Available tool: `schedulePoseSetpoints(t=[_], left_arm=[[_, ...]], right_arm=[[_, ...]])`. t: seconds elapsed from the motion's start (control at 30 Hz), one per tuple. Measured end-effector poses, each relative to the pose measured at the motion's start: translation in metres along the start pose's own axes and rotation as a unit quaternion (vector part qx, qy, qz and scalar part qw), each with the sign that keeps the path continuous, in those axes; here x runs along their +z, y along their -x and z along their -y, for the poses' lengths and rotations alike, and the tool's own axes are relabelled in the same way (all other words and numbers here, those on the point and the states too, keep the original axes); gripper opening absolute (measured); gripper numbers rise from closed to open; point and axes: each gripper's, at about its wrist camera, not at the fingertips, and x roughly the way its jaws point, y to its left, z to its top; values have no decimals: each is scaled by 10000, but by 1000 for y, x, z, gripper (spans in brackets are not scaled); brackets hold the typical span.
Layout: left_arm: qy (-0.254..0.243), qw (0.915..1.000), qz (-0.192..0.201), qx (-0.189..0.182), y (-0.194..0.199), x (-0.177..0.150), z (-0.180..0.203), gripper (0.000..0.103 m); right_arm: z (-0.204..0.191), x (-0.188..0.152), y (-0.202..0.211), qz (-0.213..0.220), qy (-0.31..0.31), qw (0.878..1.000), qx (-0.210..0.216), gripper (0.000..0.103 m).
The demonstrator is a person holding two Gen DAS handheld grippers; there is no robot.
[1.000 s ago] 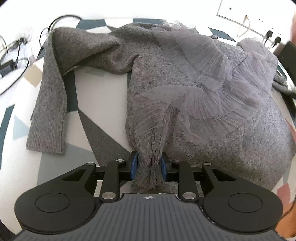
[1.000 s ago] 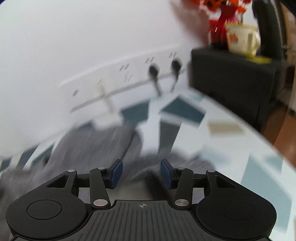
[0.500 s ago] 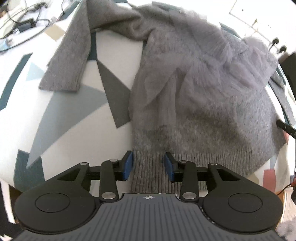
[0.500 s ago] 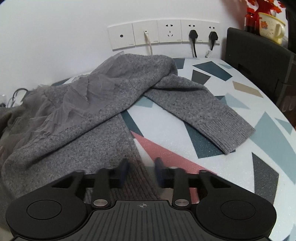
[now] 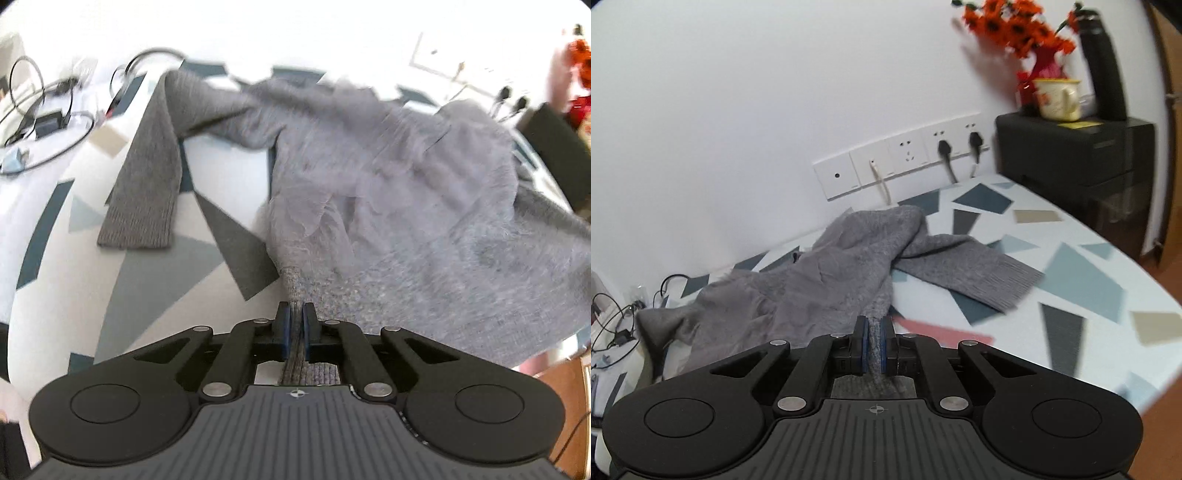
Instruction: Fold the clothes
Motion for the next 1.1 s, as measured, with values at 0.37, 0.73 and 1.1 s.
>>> schedulePoseSetpoints(t=[0.37,0.73,1.1], left_arm=[[-493,9972,-545,114,-18,-43,2,11],[-454,9945,885,-332,61,35,8,45],[-856,9854,1355,572,34,136,0,54]], right_arm=[[36,-83,-13,-1135,-911,9837,-1058,14],[-39,55,1,130,-260,9996,17,39],[-115,166,-127,260,1572,9812,1092,39]])
